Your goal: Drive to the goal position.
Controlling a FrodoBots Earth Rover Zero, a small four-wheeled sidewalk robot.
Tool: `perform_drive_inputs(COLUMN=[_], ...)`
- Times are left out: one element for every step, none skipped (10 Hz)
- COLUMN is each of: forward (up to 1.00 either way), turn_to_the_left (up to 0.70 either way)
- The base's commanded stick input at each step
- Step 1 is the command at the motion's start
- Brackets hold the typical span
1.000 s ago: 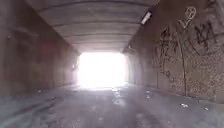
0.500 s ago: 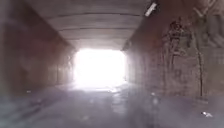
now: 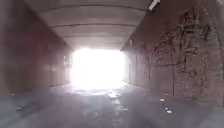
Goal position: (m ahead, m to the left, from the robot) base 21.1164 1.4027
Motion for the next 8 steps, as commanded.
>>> perform_drive_inputs(forward=[1.00, 1.00, 1.00, 1.00, 1.00, 1.00, 1.00, 1.00], turn_to_the_left=[0.01, 0.33, 0.41, 0.41, 0.41, 0.41, 0.34, 0.20])
